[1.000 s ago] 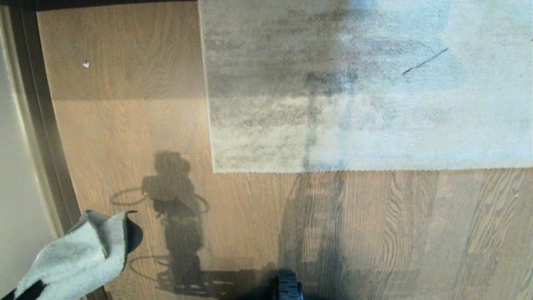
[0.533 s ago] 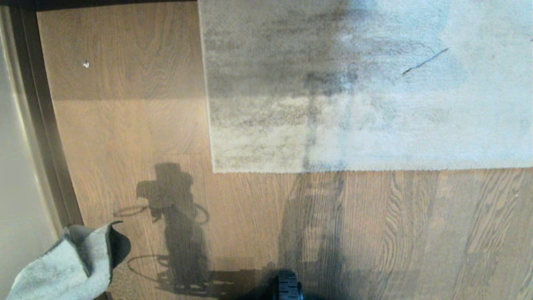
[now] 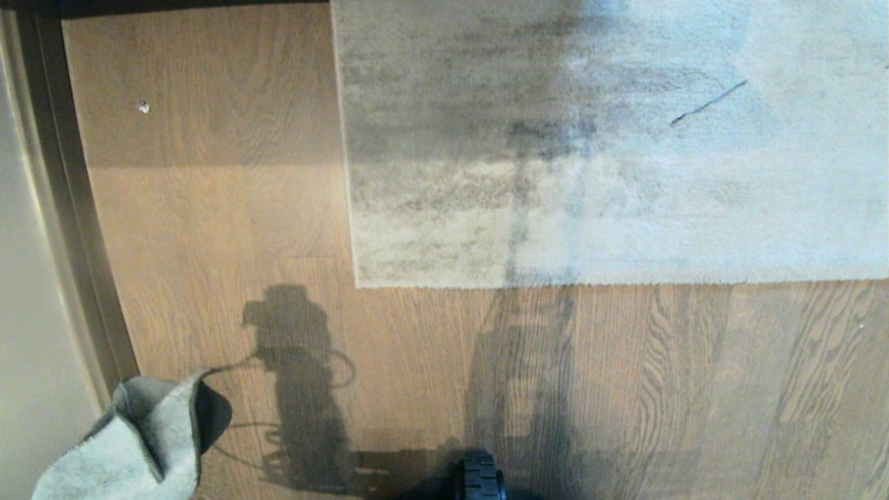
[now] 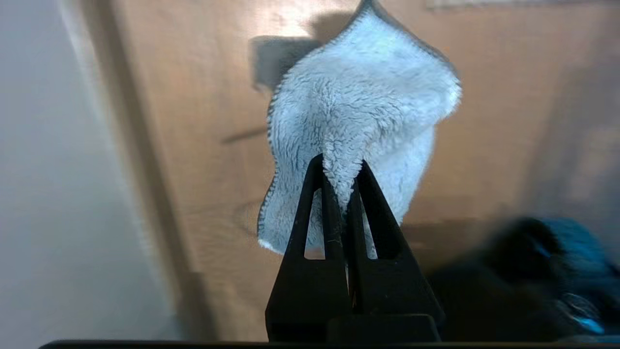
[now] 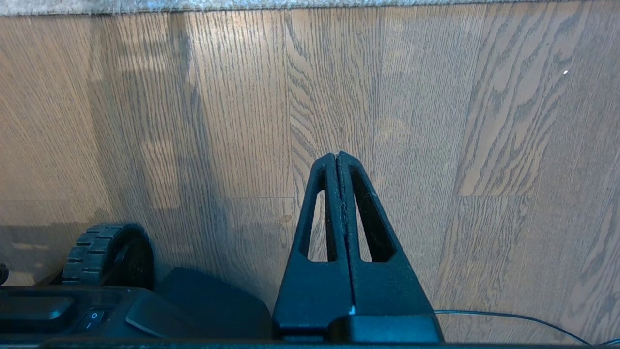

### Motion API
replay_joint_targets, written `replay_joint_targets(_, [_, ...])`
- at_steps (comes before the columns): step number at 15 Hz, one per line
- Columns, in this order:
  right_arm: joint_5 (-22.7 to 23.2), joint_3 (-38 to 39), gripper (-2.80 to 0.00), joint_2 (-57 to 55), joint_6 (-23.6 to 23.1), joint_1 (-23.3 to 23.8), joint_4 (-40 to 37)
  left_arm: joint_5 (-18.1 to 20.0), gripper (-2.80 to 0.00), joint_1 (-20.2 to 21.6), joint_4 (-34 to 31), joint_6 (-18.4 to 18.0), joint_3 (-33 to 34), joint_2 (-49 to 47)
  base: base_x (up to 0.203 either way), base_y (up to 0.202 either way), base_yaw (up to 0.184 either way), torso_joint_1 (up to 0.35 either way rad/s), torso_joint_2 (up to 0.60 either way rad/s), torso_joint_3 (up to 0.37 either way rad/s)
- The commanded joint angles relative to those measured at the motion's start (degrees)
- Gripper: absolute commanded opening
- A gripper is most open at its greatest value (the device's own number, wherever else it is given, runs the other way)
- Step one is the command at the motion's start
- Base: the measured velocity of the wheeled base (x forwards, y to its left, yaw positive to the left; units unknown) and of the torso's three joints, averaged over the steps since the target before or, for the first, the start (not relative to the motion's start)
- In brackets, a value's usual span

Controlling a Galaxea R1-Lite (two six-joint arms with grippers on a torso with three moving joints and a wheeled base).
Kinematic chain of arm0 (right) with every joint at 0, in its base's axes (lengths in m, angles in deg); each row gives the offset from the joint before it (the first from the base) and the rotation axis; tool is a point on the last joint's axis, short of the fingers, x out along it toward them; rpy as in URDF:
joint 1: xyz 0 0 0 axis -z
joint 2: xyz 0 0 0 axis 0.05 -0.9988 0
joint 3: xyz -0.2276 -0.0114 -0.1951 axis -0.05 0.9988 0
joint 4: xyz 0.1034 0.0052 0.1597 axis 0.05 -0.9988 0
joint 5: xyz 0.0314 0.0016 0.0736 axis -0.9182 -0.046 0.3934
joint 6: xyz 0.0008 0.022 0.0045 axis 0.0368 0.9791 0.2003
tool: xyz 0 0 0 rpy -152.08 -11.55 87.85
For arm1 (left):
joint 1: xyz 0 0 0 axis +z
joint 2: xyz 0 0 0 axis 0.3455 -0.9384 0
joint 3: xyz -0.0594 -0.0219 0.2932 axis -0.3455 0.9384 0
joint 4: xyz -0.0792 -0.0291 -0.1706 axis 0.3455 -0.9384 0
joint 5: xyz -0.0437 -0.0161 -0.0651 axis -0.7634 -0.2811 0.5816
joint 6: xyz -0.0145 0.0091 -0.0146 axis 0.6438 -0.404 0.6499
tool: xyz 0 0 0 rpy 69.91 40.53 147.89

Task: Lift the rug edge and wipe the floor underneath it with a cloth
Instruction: Lift up the carpet

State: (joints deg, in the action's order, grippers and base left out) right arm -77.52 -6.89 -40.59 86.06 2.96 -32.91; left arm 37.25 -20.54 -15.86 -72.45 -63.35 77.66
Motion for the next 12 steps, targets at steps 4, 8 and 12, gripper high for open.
replay_joint_targets(4, [0.0, 0.0, -2.80, 0.0, 0.0, 0.0, 0.0, 1.1, -2.80, 0.0, 2.2, 1.6, 1.5, 0.2, 0.000, 0.000, 0.000, 0.000, 0.00, 0.000])
replay_joint_targets(8, [0.0, 0.0, -2.80, 0.0, 0.0, 0.0, 0.0, 1.1, -2.80, 0.0, 2.2, 1.6, 1.5, 0.2, 0.000, 0.000, 0.000, 0.000, 0.00, 0.000])
replay_joint_targets(12, [0.0, 0.0, -2.80, 0.0, 0.0, 0.0, 0.0, 1.1, -2.80, 0.0, 2.2, 1.6, 1.5, 0.2, 0.000, 0.000, 0.000, 0.000, 0.00, 0.000])
